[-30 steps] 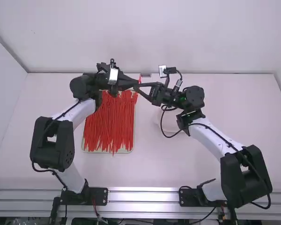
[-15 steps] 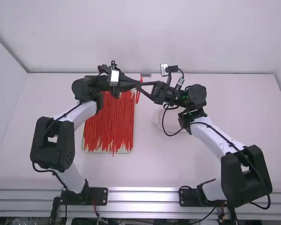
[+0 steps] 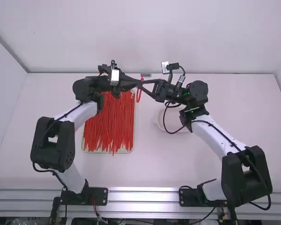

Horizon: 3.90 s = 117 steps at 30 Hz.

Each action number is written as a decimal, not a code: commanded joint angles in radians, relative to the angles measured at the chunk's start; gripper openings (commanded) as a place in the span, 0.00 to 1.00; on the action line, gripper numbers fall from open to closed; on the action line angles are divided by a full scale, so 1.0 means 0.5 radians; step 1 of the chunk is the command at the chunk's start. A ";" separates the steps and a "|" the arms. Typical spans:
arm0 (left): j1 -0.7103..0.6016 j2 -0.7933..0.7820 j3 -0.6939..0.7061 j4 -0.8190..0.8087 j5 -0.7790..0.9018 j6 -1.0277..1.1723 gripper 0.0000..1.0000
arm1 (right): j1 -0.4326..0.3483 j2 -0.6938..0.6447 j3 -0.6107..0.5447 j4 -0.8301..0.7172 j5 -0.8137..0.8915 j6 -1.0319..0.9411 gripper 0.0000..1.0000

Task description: Fasten the cable tie

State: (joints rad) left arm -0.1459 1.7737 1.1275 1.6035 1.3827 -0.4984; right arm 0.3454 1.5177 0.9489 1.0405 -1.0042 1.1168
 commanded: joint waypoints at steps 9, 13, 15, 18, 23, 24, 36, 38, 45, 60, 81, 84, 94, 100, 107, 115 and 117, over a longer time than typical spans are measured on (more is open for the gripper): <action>-0.040 -0.066 -0.054 0.027 0.355 -0.066 0.01 | -0.111 -0.002 0.143 0.042 0.266 -0.050 0.00; -0.038 -0.066 -0.054 0.027 0.273 -0.125 0.01 | -0.085 -0.002 0.143 0.040 0.205 -0.052 0.00; -0.025 -0.066 -0.054 0.030 0.169 -0.238 0.02 | -0.089 -0.002 0.143 0.008 0.159 -0.052 0.00; -0.024 -0.066 -0.053 0.029 0.114 -0.291 0.01 | -0.086 -0.002 0.143 -0.085 0.124 -0.126 0.00; -0.022 -0.066 -0.051 0.029 0.003 -0.388 0.01 | -0.061 -0.002 0.143 -0.259 0.116 -0.227 0.00; -0.018 -0.067 -0.051 0.029 -0.005 -0.388 0.01 | -0.064 -0.002 0.143 -0.259 0.116 -0.233 0.00; -0.005 -0.069 -0.051 0.029 -0.024 -0.424 0.01 | -0.066 -0.002 0.143 -0.257 0.125 -0.239 0.08; -0.014 -0.069 -0.051 0.029 -0.025 -0.425 0.01 | -0.076 -0.002 0.143 -0.257 0.124 -0.237 0.10; 0.020 -0.069 -0.051 0.029 -0.099 -0.476 0.01 | -0.045 -0.002 0.143 -0.258 0.120 -0.240 0.15; 0.041 -0.069 -0.051 0.029 -0.188 -0.529 0.01 | 0.014 -0.002 0.143 -0.405 0.063 -0.248 0.20; 0.056 -0.069 -0.051 0.029 -0.111 -0.521 0.01 | 0.091 -0.002 0.143 -0.309 0.021 -0.230 0.00; 0.055 -0.070 -0.051 0.030 -0.094 -0.522 0.02 | 0.091 -0.002 0.143 -0.248 0.052 -0.200 0.00; -0.050 -0.177 -0.051 0.030 0.050 -0.320 0.01 | 0.042 -0.002 0.143 -0.265 0.056 -0.186 0.00; -0.060 -0.302 -0.051 0.029 0.091 -0.280 0.01 | 0.037 -0.002 0.143 -0.262 0.010 -0.184 0.00; -0.060 -0.362 -0.051 0.027 0.306 -0.172 0.01 | 0.014 -0.002 0.143 -0.101 -0.043 -0.060 0.00; -0.060 -0.362 -0.052 0.029 0.365 -0.159 0.01 | -0.014 -0.002 0.143 -0.035 -0.032 -0.026 0.00; -0.060 -0.362 -0.053 0.027 0.365 -0.144 0.01 | -0.023 -0.002 0.143 -0.019 -0.008 0.008 0.00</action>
State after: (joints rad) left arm -0.1375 1.6455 1.0969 1.5906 1.4025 -0.5964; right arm 0.3729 1.5017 1.0077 1.0298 -1.1648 1.0966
